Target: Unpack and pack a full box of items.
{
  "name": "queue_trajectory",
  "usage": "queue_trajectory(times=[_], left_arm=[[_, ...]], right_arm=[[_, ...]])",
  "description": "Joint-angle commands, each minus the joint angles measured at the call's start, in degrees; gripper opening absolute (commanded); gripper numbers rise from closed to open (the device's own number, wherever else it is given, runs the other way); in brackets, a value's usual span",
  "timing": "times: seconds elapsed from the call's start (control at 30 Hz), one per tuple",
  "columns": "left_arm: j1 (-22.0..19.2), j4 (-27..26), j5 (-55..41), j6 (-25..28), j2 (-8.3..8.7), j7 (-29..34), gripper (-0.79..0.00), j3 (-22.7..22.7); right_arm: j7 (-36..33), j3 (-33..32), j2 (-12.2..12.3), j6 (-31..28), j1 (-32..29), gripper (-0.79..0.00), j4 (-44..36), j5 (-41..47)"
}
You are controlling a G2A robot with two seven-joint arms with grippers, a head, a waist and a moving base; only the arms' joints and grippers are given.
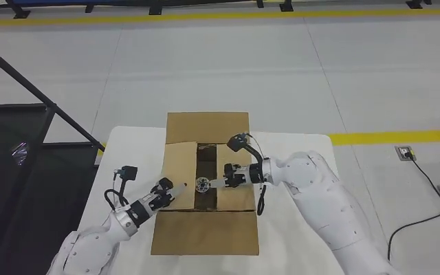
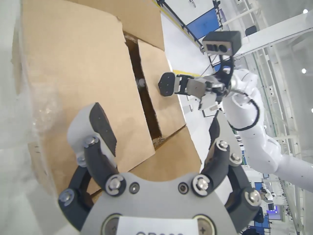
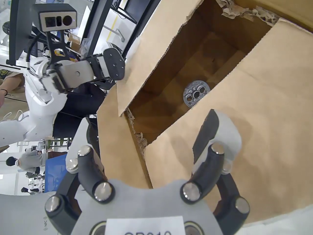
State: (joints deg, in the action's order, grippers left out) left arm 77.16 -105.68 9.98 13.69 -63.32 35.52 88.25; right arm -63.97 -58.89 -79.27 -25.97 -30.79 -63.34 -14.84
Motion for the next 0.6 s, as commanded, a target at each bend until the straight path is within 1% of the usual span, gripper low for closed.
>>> queue_trajectory(times=[0.0,0.13,0.23,0.27,0.33,0.43,0.5,0.57], left_arm=[[1.57,-1.17,-1.39,0.6,0.3,0.85,0.0,2.54],[6.15,-3.1,-2.84,2.87,1.03,4.26,0.0,8.25],[9.92,-2.45,-5.82,4.54,1.77,10.49,0.0,13.56],[11.06,-1.9,-6.56,5.17,2.02,12.98,0.0,15.01],[12.92,-0.19,-8.03,5.85,2.53,18.51,0.0,17.35],[14.45,2.52,-9.58,5.63,3.2,25.77,0.0,19.01],[14.87,3.11,-10.52,5.37,3.52,30.29,0.0,18.25],[14.95,3.31,-12.31,5.52,3.76,34.15,0.0,17.09]], right_arm=[[0.55,0.54,-0.09,-0.83,0.49,0.0,0.68,0.24],[4.41,-0.22,0.23,-4.35,0.47,0.0,-1.33,-0.73],[9.5,-1.55,0.61,-5.42,-0.33,0.0,-4.4,-2.73],[11.35,-2.05,0.76,-4.07,-0.56,0.0,-5.33,-4.44],[11.35,-2.05,0.76,-4.07,-0.56,0.0,-5.33,-4.44],[11.35,-2.05,0.76,-4.07,-0.56,0.0,-5.33,-4.44],[11.35,-2.05,0.76,-4.07,-0.56,0.0,-5.33,-4.44],[15.08,-2.92,0.84,-1.88,-1.22,0.0,-5.5,-4.98]])
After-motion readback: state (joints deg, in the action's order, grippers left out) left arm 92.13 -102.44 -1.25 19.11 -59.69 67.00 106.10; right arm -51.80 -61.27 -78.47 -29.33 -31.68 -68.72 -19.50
